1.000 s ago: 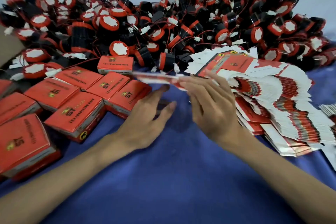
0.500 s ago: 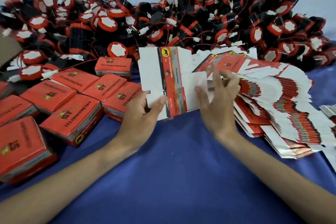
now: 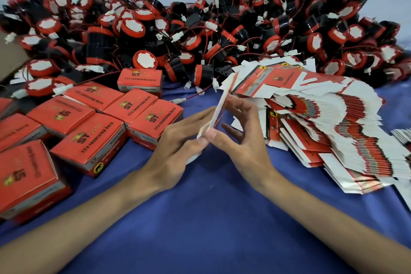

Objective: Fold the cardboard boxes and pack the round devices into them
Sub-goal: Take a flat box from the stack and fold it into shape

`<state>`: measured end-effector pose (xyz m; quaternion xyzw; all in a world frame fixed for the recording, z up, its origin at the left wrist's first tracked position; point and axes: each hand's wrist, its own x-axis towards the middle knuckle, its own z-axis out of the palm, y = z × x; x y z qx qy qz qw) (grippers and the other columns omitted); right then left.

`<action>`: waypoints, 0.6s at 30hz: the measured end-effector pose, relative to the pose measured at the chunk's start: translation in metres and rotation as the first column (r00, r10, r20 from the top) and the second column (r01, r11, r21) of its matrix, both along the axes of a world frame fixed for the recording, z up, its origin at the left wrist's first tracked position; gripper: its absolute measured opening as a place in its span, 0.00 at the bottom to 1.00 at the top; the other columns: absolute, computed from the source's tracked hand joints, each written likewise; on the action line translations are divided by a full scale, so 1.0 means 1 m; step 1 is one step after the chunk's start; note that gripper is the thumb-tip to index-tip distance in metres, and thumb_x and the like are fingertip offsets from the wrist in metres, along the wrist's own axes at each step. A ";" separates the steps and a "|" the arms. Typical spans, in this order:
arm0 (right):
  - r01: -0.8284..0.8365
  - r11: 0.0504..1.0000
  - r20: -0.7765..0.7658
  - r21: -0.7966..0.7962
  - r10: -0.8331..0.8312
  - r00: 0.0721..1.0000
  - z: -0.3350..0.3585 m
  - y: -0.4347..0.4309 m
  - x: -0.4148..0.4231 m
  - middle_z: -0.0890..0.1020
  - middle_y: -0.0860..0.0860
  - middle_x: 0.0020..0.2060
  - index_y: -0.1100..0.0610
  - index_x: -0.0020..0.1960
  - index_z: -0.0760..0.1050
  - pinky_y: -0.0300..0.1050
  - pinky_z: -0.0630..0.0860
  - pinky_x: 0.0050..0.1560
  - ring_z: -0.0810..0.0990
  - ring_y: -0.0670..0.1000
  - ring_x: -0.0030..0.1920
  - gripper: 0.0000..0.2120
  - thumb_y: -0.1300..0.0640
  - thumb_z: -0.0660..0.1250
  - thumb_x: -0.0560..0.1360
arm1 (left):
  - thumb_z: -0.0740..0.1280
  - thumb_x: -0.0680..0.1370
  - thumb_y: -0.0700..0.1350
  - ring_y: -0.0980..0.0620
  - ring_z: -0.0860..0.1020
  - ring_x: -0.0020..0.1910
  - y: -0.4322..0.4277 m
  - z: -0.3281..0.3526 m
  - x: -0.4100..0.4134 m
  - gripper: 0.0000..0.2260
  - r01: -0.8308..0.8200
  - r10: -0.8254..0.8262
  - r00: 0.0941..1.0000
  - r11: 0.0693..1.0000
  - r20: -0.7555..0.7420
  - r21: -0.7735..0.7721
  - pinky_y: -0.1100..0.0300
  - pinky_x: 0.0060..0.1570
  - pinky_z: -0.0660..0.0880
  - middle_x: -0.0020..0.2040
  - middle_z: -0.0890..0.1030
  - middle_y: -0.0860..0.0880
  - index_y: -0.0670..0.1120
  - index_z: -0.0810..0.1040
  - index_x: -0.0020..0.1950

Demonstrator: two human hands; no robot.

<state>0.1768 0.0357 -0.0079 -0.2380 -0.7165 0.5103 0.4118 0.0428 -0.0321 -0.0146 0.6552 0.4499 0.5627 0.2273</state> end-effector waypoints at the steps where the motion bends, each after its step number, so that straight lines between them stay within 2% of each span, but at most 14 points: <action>1: 0.016 1.000 -0.004 -0.016 -0.016 1.000 0.000 0.001 -0.001 0.73 0.42 0.61 0.51 0.62 0.67 0.45 0.72 0.65 0.71 0.41 0.65 0.33 0.41 0.73 0.61 | 0.55 0.78 0.43 0.56 0.76 0.47 0.000 -0.002 -0.001 0.12 -0.014 0.014 1.000 1.000 0.002 0.009 0.75 0.51 0.67 0.50 0.76 0.51 0.44 0.77 0.52; 3: 0.047 0.999 -0.018 -0.009 -0.047 0.999 0.003 0.004 -0.002 0.73 0.48 0.56 0.50 0.53 0.71 0.43 0.72 0.62 0.74 0.46 0.60 0.26 0.42 0.74 0.60 | 0.54 0.77 0.47 0.62 0.77 0.47 -0.002 -0.003 -0.001 0.14 -0.034 0.035 0.999 0.999 0.040 -0.018 0.72 0.48 0.69 0.46 0.79 0.60 0.56 0.79 0.52; 5: 0.060 0.998 -0.007 0.002 -0.060 0.998 0.005 0.009 -0.001 0.74 0.52 0.50 0.50 0.46 0.72 0.42 0.73 0.57 0.76 0.51 0.54 0.20 0.46 0.76 0.61 | 0.54 0.76 0.52 0.68 0.76 0.46 -0.003 -0.004 -0.001 0.15 -0.079 0.088 0.991 0.993 0.103 -0.087 0.75 0.44 0.70 0.45 0.80 0.65 0.62 0.80 0.49; 7: -0.014 0.999 -0.048 -0.030 0.012 0.999 0.005 0.012 0.000 0.80 0.52 0.46 0.50 0.45 0.73 0.39 0.73 0.51 0.79 0.49 0.48 0.14 0.53 0.76 0.65 | 0.54 0.75 0.54 0.71 0.76 0.49 -0.003 -0.001 -0.001 0.17 -0.112 0.133 0.977 0.985 0.167 -0.129 0.78 0.44 0.69 0.47 0.81 0.68 0.66 0.81 0.48; 10: -0.099 0.995 -0.048 -0.026 0.097 0.994 0.008 0.015 0.000 0.84 0.47 0.43 0.49 0.47 0.77 0.36 0.76 0.47 0.82 0.46 0.46 0.10 0.56 0.74 0.68 | 0.55 0.75 0.53 0.62 0.79 0.53 0.000 -0.002 -0.002 0.17 -0.078 0.105 0.965 0.990 0.239 -0.120 0.71 0.50 0.72 0.51 0.83 0.60 0.58 0.83 0.51; 13: -0.128 0.987 -0.041 -0.101 0.124 0.991 0.011 0.014 0.001 0.85 0.47 0.44 0.48 0.44 0.83 0.42 0.79 0.51 0.83 0.47 0.48 0.05 0.52 0.73 0.68 | 0.63 0.73 0.52 0.59 0.79 0.49 0.000 -0.004 -0.003 0.16 -0.008 0.042 0.936 0.995 0.349 -0.101 0.67 0.48 0.73 0.46 0.81 0.55 0.49 0.78 0.58; 15: -0.154 0.963 -0.089 -0.223 0.137 0.987 0.012 0.014 0.002 0.85 0.50 0.45 0.49 0.46 0.84 0.54 0.77 0.58 0.82 0.53 0.50 0.08 0.48 0.70 0.70 | 0.71 0.68 0.60 0.54 0.78 0.55 0.000 -0.005 -0.004 0.30 0.019 0.028 0.897 0.995 0.440 -0.102 0.61 0.53 0.73 0.53 0.80 0.52 0.46 0.71 0.65; 18: -0.177 0.883 -0.198 -0.434 0.097 0.975 0.017 0.017 0.002 0.84 0.61 0.49 0.59 0.49 0.84 0.61 0.71 0.64 0.81 0.60 0.51 0.16 0.48 0.68 0.71 | 0.71 0.65 0.69 0.50 0.71 0.68 0.001 -0.004 -0.006 0.43 0.053 -0.018 0.899 0.996 0.439 -0.068 0.54 0.62 0.71 0.69 0.72 0.51 0.51 0.62 0.72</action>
